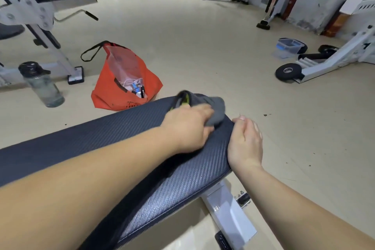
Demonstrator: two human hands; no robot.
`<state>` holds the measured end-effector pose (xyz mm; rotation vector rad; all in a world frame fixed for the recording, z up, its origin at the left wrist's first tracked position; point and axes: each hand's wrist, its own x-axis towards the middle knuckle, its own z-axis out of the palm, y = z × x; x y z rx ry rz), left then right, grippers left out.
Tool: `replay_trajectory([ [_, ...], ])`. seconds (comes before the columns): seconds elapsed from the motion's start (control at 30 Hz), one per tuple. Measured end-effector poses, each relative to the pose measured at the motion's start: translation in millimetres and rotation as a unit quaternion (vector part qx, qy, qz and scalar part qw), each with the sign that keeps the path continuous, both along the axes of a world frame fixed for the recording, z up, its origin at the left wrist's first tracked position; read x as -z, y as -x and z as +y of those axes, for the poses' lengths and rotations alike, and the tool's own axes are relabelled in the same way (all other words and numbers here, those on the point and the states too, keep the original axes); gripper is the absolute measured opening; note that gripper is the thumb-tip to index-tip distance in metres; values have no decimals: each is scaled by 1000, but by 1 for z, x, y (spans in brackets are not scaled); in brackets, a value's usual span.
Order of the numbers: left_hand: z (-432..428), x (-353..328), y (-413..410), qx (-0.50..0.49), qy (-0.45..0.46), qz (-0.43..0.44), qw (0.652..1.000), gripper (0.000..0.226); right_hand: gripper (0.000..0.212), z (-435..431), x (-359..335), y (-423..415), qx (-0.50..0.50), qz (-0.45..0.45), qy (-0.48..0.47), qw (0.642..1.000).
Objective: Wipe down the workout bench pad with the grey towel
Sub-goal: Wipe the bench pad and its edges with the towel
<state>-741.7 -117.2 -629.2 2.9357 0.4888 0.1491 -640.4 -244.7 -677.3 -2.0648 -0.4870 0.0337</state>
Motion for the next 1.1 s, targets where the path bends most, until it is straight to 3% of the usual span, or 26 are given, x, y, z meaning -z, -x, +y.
replay_trajectory([
  [0.07, 0, -2, 24, 146, -2, -35, 989, 49, 43, 0, -1, 0, 13, 9, -12, 1000],
  [0.13, 29, -6, 32, 190, -3, -11, 982, 57, 36, 0, 0, -1, 17, 19, -10, 1000],
  [0.2, 57, -2, 30, 98, -26, 17, 995, 57, 41, -1, 1, 0, 12, 17, -1, 1000],
  [0.3, 62, 0, 10, -133, -23, 38, 990, 42, 47, 0, 1, 1, 7, 14, 3, 1000],
  [0.37, 40, -2, -3, -152, -19, 38, 988, 36, 49, 1, -1, 2, 7, 14, -2, 1000],
  [0.47, -5, 3, 9, 23, -39, -8, 999, 44, 47, 0, -2, 2, 15, 12, -12, 1000],
  [0.57, 1, -3, 24, 195, 6, -26, 980, 53, 38, -1, -2, 2, 29, 24, -33, 999],
  [0.63, 31, -3, 20, 131, 3, -2, 991, 53, 37, 0, -3, 2, 23, 15, -22, 999],
  [0.7, 49, 1, 11, -40, -11, 10, 999, 50, 33, 1, -3, 2, 20, 12, -12, 1000],
  [0.77, 43, 4, -4, -174, -3, 28, 984, 47, 32, 1, -5, 2, 24, 23, -4, 999],
  [0.8, 34, 4, -10, -191, 8, 30, 981, 45, 34, 0, -6, 1, 29, 37, -3, 999],
  [0.93, -14, -4, -2, -90, 29, 16, 995, 42, 46, -7, -19, -9, 62, 139, -73, 986],
  [1.1, -73, -1, 40, 61, 18, -8, 998, 46, 26, -15, -30, -7, 69, 181, -85, 977],
])
